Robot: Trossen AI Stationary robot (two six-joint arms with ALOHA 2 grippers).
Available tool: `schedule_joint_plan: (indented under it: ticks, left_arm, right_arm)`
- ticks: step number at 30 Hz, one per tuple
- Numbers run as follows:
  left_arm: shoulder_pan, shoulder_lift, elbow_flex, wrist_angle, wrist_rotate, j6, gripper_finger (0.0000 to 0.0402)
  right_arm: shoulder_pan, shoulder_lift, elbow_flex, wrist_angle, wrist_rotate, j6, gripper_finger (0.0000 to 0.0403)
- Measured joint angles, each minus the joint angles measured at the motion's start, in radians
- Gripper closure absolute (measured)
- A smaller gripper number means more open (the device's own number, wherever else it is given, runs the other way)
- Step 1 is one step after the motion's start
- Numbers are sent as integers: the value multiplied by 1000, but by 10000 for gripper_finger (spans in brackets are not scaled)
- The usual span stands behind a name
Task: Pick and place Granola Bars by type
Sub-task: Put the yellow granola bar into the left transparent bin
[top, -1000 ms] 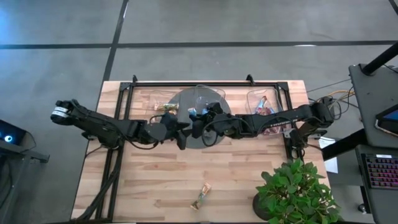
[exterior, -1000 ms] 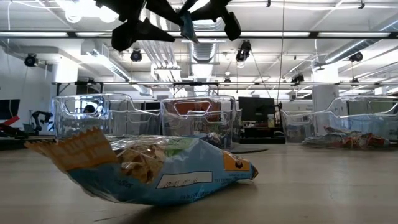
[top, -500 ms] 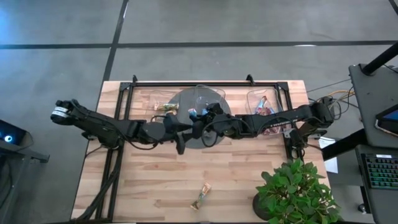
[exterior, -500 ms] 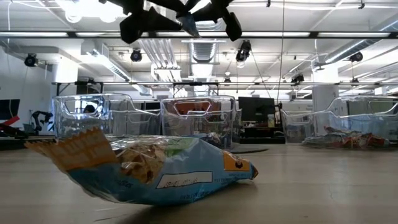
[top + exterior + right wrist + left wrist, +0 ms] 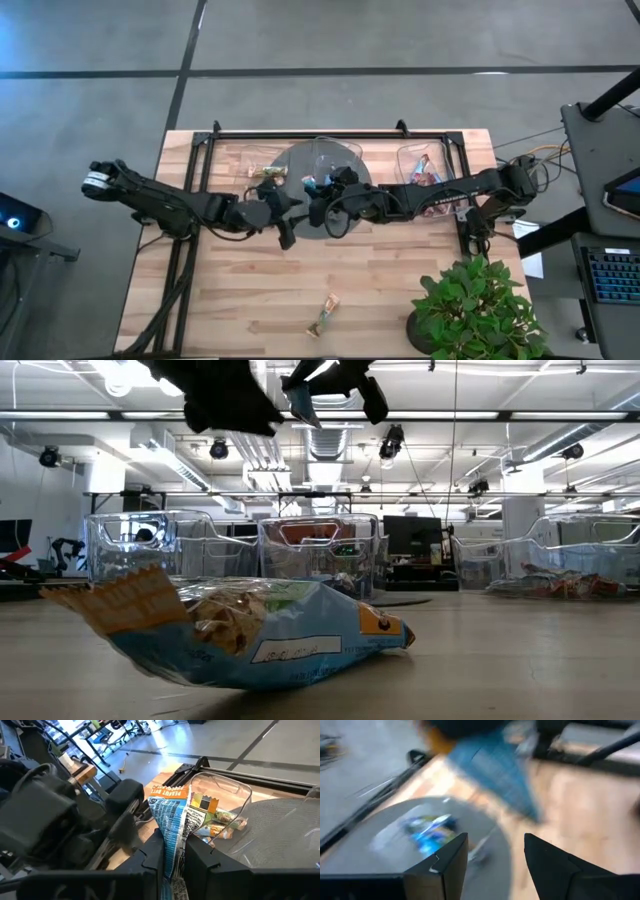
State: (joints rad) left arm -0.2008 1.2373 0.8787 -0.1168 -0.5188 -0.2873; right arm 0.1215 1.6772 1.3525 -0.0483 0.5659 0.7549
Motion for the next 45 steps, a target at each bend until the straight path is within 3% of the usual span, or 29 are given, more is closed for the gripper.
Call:
schedule_joint_plan:
  ticks: [4,10,20,30,39,45]
  left_arm:
    - [1,0,0,-65,-88,-39,225]
    - [0,0,0,-41,-91,-83,225]
    - [-6,2,0,158,6,59,225]
    - [18,2,-43,162,48,-101,225]
    - [35,2,-174,470,98,-122,225]
    - [36,2,-233,567,103,-140,225]
  right_arm:
    - [0,0,0,0,-16,-3,360]
    - [-2,0,0,-13,-29,-48,360]
    - [-4,-2,-1,-52,-14,-154,360]
    - [11,-2,-1,-14,43,-269,360]
    - [21,-6,-1,37,39,-297,360]
    - [31,-14,-1,40,38,-294,360]
